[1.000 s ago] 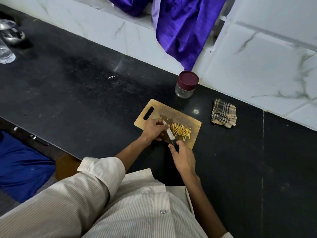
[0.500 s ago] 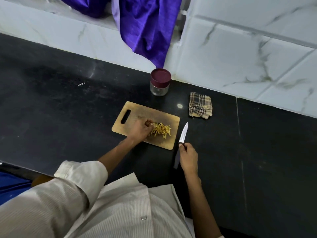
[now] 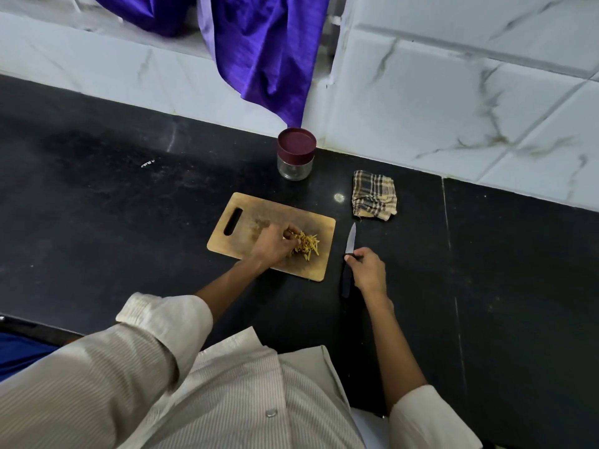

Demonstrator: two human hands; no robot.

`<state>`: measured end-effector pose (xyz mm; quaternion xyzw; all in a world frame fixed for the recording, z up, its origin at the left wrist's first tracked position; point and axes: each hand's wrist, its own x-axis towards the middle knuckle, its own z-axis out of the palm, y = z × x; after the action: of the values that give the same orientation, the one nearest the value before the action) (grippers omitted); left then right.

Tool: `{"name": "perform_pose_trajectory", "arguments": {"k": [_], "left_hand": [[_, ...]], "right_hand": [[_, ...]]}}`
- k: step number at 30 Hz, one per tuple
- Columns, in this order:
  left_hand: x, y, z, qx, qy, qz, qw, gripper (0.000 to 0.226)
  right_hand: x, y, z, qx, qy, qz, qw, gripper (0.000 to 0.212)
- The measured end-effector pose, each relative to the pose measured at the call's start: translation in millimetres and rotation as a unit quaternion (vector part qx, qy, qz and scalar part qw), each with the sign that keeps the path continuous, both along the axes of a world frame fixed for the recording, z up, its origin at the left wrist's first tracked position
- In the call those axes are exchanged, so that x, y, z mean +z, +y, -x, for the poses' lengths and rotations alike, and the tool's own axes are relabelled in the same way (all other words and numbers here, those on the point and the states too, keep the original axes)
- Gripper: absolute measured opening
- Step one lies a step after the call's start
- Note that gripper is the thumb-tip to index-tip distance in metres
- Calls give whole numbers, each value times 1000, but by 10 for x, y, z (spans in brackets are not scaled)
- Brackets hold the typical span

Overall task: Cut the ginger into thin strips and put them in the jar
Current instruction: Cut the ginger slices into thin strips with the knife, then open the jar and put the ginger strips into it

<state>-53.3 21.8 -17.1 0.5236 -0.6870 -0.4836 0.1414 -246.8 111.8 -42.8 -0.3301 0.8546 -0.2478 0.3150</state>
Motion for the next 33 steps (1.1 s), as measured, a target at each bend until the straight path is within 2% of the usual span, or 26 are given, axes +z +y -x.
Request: {"name": "perform_pose_trajectory", "arguments": {"k": [6,18,22,25,27,30,33], "left_hand": [[-44,24,10,2,9,-6,1000,25],[-141,101,-72,27,71,-34,997,17],[-90,12,-118,34,71,-19,997,22],[-74,-81,-162,32,61,-6,998,23],[-40,-180,-173,26,36,19,999,24],[59,-438,-146,5,1,115,993,29],[181,-769,-15,17,-33,197,980,42]], "right_hand": [[-40,7,11,-38,-26,-11,999,28],[6,58,51,-42,-54,8,998,30],[100,12,1,-39,-27,34,998,25],[167,-123,-88,9,0,72,997,23],[236,-266,-117,47,20,91,995,26],[398,-659,-131,91,24,104,990,41],[635,-1201,-154,143,39,109,983,53]]}}
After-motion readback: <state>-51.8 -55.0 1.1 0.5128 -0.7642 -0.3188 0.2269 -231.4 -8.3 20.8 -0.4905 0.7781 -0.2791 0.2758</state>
